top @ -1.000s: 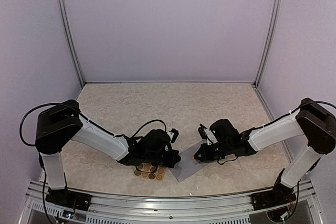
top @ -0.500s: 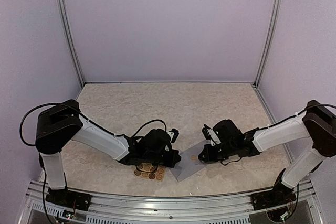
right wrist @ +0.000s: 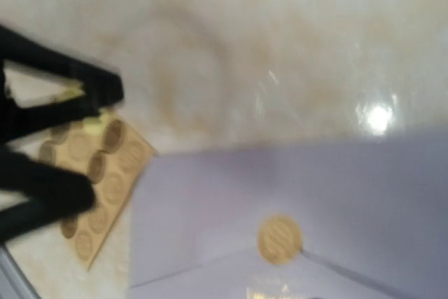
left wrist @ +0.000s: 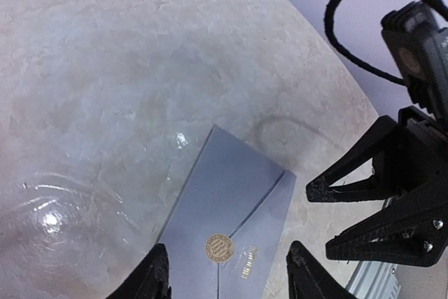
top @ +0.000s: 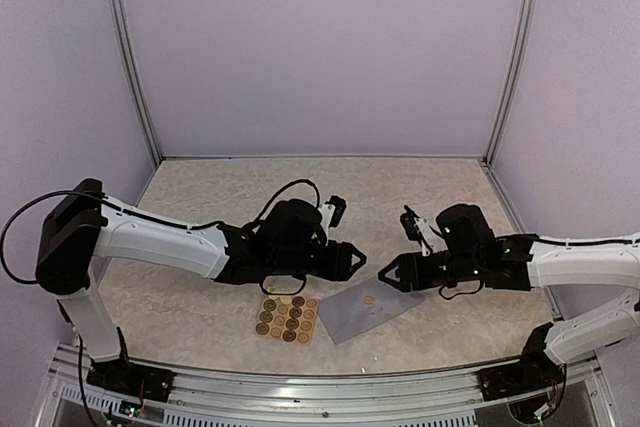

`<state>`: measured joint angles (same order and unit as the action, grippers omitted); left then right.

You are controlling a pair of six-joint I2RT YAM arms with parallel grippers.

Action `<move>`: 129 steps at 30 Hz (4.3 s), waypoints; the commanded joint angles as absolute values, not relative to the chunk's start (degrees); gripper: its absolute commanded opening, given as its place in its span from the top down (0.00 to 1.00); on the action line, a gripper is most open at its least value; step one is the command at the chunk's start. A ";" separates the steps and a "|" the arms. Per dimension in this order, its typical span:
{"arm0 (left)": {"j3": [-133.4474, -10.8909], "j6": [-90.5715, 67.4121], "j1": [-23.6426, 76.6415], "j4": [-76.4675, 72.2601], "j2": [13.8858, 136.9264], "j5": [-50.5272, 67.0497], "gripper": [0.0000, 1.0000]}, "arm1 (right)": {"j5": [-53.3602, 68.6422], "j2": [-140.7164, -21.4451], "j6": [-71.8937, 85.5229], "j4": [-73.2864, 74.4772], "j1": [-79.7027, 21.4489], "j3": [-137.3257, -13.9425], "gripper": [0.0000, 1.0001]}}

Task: Place the letter into the envelope and seal it

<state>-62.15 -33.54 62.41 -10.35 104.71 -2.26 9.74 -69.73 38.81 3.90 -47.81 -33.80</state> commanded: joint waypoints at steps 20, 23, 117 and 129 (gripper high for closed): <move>-50.82 -32.79 58.39 -15.85 94.59 1.49 0.62 | 12.22 -79.28 38.48 -9.67 -48.37 -33.52 0.74; -52.71 -34.16 61.51 -17.67 100.56 3.36 0.71 | 12.20 -83.32 38.62 -10.47 -48.99 -34.45 0.84; -37.97 -23.74 21.93 -33.80 88.21 2.73 0.12 | 7.63 -80.34 21.17 -14.65 -20.75 -35.72 0.03; -17.53 -17.08 -4.36 -49.32 70.39 -2.43 0.07 | 5.57 -71.51 13.94 -32.45 2.43 -23.99 0.02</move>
<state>-21.74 -22.15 -1.45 -41.60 74.74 1.23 8.56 -73.41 18.61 -24.03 0.67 -26.65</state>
